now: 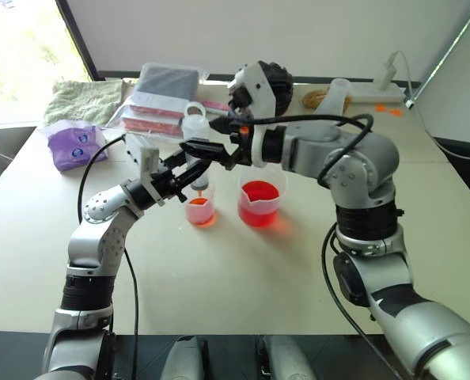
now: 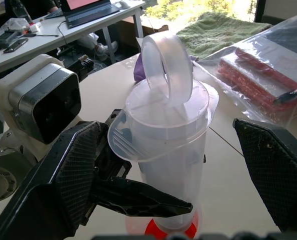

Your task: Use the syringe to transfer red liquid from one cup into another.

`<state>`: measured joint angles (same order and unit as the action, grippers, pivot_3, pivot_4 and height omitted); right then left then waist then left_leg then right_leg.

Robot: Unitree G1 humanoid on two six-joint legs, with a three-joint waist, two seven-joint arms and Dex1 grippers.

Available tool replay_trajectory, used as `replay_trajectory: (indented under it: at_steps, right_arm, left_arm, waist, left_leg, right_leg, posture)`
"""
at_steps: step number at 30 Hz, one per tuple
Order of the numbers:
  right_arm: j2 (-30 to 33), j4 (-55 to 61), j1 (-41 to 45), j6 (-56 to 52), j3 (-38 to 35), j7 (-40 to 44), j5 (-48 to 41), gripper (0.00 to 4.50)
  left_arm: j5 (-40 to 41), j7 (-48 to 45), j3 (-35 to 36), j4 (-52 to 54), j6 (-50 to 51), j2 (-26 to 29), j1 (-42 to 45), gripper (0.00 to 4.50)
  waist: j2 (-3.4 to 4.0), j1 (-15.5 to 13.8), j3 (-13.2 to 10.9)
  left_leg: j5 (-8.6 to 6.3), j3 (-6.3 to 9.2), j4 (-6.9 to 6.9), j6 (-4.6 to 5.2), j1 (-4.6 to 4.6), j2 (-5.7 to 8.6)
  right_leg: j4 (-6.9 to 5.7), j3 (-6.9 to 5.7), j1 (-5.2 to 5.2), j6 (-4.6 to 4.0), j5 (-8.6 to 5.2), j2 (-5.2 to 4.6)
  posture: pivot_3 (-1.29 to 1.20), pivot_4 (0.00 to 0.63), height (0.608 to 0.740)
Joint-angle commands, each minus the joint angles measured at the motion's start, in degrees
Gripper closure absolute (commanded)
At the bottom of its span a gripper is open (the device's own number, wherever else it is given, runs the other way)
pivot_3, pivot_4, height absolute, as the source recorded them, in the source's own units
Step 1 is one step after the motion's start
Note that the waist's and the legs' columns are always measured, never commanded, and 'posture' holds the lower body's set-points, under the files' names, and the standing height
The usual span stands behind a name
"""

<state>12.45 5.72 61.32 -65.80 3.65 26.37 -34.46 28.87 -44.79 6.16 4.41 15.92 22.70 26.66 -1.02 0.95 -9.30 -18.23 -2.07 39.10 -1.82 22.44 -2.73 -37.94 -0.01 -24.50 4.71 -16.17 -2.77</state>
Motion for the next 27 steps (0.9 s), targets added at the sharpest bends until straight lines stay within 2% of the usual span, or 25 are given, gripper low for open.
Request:
replay_trajectory:
  at_steps: [1, 6, 17, 23, 27]
  right_arm:
    - [0.98, 0.37, 2.8, 0.88, -2.69, 0.41, -0.52, 0.07]
    - [2.58, -0.83, 3.81, -0.35, -6.0, 1.03, -2.16, 0.07]
    - [7.07, -0.49, 1.87, -3.09, -10.85, 1.25, -4.18, 0.07]
    - [9.35, -0.16, -0.02, -3.41, -12.42, 0.62, -4.03, 0.07]
    - [9.48, -0.14, -0.72, -3.52, -13.0, -0.07, -3.99, 0.07]
  left_arm:
    - [0.9, 0.0, 1.29, 1.89, -1.27, 0.37, 0.9, 3.02]
    - [1.41, 0.33, 1.57, 1.95, -0.68, 0.24, 1.05, 3.02]
    - [7.9, 2.35, 5.67, 2.25, 5.36, 1.12, 4.0, 3.02]
    - [14.54, 5.54, 9.92, 1.47, 11.3, 1.99, 8.4, 3.02]
    - [21.86, 10.51, 13.69, -0.05, 20.02, 2.82, 11.28, 3.02]
  waist:
    - [0.0, 0.02, 0.0]
    - [0.0, -0.01, 0.0]
    - [0.0, -0.03, 0.0]
    - [-0.01, -0.07, -0.01]
    - [-0.01, 0.1, -0.01]
  left_leg:
    - [0.0, 0.0, 0.0, 0.0, 0.0, 0.0]
    - [0.0, 0.0, 0.0, 0.0, 0.0, 0.0]
    - [0.0, 0.0, -0.02, 0.0, 0.01, -0.01]
    - [0.0, 0.01, -0.02, 0.0, 0.03, -0.01]
    - [0.0, 0.01, -0.03, 0.0, 0.02, -0.01]
  right_leg:
    - [0.0, 0.0, 0.0, 0.0, 0.0, 0.0]
    - [0.0, 0.0, 0.0, 0.0, 0.0, 0.0]
    - [0.03, 0.0, 0.0, 0.0, 0.0, -0.01]
    - [0.07, 0.0, 0.0, 0.0, 0.0, 0.0]
    - [0.07, 0.0, 0.0, 0.0, 0.0, 0.02]
  posture:
    - [0.0, 0.15, 0.74]
    - [0.0, 0.15, 0.74]
    - [0.0, 0.15, 0.74]
    - [0.0, 0.15, 0.74]
    - [0.0, 0.15, 0.74]
